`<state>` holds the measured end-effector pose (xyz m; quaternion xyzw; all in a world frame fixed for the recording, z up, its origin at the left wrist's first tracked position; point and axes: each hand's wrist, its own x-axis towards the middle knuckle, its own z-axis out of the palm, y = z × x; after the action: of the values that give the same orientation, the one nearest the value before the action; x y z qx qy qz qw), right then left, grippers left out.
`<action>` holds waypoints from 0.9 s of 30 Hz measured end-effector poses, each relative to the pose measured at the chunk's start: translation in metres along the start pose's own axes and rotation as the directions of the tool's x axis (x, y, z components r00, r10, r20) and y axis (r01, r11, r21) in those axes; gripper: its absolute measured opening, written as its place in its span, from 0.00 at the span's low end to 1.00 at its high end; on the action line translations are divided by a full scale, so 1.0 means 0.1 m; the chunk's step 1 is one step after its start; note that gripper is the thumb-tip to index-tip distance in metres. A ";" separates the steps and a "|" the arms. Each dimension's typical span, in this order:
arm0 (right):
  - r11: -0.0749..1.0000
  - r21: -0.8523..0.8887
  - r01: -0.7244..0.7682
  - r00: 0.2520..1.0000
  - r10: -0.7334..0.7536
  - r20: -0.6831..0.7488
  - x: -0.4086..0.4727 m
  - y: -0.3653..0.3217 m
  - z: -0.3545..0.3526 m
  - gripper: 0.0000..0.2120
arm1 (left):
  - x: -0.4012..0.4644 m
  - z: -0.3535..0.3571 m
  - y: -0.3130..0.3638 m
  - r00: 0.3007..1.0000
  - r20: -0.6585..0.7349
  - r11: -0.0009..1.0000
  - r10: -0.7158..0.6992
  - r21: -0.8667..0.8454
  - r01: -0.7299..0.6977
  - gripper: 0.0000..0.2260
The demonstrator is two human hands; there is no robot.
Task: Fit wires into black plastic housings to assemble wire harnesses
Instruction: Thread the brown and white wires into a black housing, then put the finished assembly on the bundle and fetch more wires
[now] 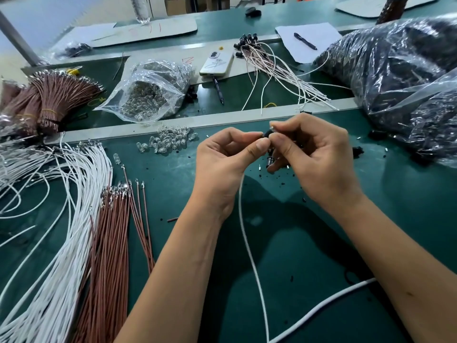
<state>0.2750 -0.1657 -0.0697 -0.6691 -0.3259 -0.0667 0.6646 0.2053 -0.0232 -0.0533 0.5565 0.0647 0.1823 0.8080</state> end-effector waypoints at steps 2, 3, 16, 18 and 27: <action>0.998 0.009 -0.063 0.998 0.062 0.021 0.03 -0.05 0.01 0.09 | 0.05 0.07 0.04 0.996 -0.089 1.000 -0.023 0.006 0.024 0.08; 0.993 0.021 -0.117 0.993 0.116 0.036 0.04 -0.07 0.02 0.12 | 0.09 0.11 0.08 0.990 -0.134 0.999 -0.041 -0.014 0.040 0.08; 0.716 0.207 -0.666 0.745 0.626 0.232 1.41 -0.25 0.04 0.12 | 1.35 0.58 0.50 0.904 -0.349 0.969 -0.248 -0.093 0.230 0.17; 0.671 0.202 -0.714 0.700 0.684 0.203 1.89 -0.11 0.01 0.15 | 1.44 0.62 0.42 0.914 -0.267 0.946 -0.306 0.019 0.323 0.18; 0.662 -0.229 -0.714 0.689 0.722 -0.060 3.24 0.75 0.21 0.15 | 1.63 0.61 0.03 0.947 -0.063 0.888 -0.316 0.331 0.319 0.12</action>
<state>0.5596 -0.0261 0.0336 -0.8177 -0.0375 0.1747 0.5472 0.3740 -0.0164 -0.0118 0.6675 0.1881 0.0364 0.7196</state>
